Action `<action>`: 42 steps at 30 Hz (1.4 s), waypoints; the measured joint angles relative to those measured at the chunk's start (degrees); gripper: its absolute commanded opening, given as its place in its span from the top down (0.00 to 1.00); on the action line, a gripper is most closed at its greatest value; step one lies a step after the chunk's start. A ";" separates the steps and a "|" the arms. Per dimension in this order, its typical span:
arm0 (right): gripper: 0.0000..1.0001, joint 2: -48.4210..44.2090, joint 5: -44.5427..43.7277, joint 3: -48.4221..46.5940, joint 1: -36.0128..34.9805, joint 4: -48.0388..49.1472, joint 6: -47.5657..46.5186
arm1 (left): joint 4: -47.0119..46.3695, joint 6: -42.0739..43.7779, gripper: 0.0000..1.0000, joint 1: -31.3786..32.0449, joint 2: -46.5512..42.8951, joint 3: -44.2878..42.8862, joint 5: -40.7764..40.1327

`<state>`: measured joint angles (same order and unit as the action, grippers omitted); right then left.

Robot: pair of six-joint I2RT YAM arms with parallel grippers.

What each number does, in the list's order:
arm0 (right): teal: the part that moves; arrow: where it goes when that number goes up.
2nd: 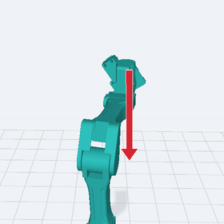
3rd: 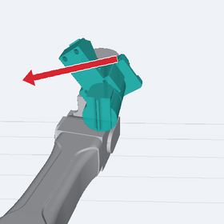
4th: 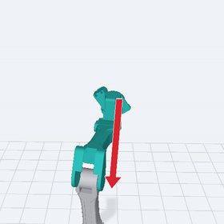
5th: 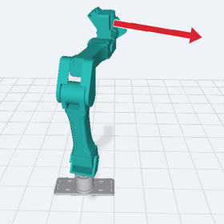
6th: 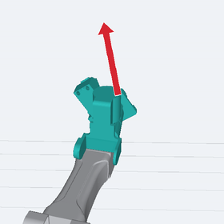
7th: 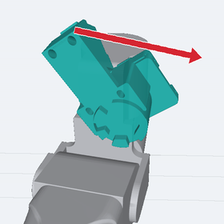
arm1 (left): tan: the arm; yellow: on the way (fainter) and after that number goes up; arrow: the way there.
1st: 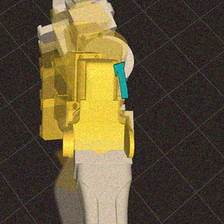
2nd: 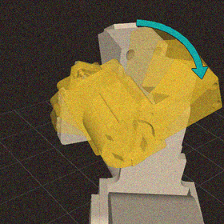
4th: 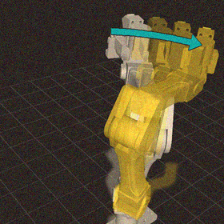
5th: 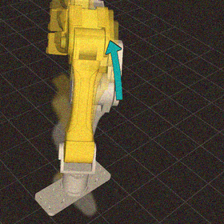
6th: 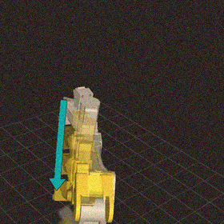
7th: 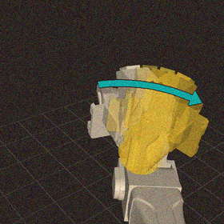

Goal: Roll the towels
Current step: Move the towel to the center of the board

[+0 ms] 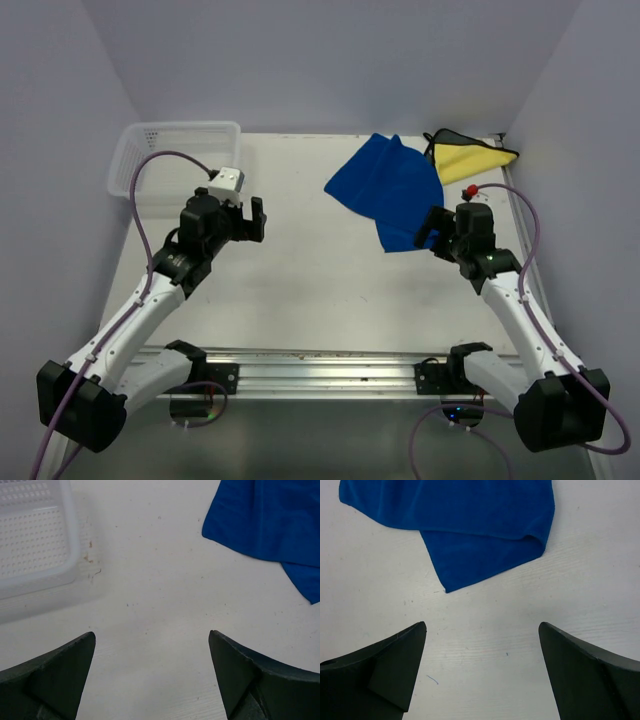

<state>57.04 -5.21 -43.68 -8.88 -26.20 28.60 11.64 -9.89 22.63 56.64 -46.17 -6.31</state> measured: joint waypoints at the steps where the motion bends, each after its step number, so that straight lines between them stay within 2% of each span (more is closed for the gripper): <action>1: 0.01 0.15 0.04 0.00 0.00 0.00 0.22 | 0.07 0.00 0.00 0.00 0.11 0.00 -0.15; 9: 0.01 0.31 -0.02 0.02 0.00 -0.07 0.74 | 0.13 -0.02 0.01 0.00 0.15 0.00 -1.05; 21: 0.01 2.91 4.63 0.28 0.00 2.38 -2.10 | 0.24 -0.11 0.00 0.00 0.15 0.00 -0.68; 28: 0.01 13.51 1.40 -3.54 -2.93 4.85 -2.29 | 0.35 -0.50 0.00 0.00 -0.24 0.00 -0.07; 34: 0.01 30.12 -2.78 -19.43 -10.40 4.57 -4.17 | 0.42 -0.59 0.00 0.00 -0.33 0.00 0.37; 40: 0.02 47.41 -5.03 -37.97 -11.61 2.47 -6.97 | 0.42 -1.01 0.00 0.00 -0.63 0.00 1.55; 42: 0.07 53.11 -5.81 -44.15 -12.13 1.70 -8.00 | 0.42 -1.05 0.00 0.00 -0.83 -0.02 1.81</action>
<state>110.15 -11.03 -87.83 -21.02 -24.49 20.60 12.05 -10.94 22.63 55.81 -46.19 -4.49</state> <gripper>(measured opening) 0.975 0.994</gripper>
